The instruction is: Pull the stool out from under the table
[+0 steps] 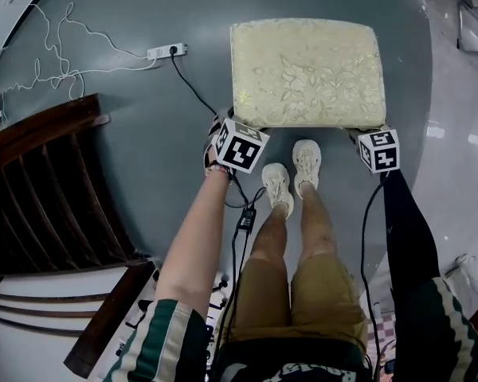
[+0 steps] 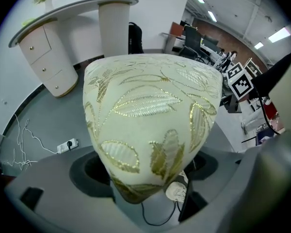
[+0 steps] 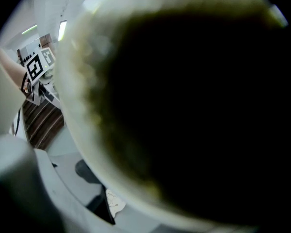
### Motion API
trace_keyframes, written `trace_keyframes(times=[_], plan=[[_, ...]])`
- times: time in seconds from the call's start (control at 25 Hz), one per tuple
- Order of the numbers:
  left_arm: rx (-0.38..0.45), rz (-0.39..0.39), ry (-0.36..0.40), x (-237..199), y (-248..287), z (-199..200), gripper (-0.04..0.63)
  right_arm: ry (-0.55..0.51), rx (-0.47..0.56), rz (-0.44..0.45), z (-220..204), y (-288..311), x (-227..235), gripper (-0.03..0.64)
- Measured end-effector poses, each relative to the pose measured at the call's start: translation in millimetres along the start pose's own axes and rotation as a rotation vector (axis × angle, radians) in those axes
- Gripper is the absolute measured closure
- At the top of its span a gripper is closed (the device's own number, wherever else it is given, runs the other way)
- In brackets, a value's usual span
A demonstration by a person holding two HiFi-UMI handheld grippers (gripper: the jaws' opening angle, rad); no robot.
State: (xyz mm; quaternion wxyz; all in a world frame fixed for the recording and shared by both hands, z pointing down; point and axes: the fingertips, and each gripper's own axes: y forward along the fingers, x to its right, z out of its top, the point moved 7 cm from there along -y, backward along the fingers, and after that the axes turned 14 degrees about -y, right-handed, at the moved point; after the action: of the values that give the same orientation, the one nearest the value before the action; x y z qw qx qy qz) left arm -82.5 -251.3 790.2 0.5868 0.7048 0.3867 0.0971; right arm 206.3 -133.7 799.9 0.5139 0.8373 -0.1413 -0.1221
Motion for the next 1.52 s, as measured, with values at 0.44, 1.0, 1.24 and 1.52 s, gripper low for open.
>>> trace_keyframes(times=[0.44,1.0,1.24,1.52], plan=[[0.024,-0.01,-0.036,1,10,2,0.167,-0.062,0.004,-0.035,10,-1,14,0.192],[0.012,-0.017,-0.093,6,18,-20,0.169,-0.137,0.001,-0.052,7,-4,11,0.189],[0.015,-0.016,-0.087,7,17,-21,0.17,-0.138,0.014,-0.076,8,-6,8,0.184],[0.021,0.001,-0.097,8,26,-22,0.17,-0.117,0.004,-0.099,4,2,13,0.184]])
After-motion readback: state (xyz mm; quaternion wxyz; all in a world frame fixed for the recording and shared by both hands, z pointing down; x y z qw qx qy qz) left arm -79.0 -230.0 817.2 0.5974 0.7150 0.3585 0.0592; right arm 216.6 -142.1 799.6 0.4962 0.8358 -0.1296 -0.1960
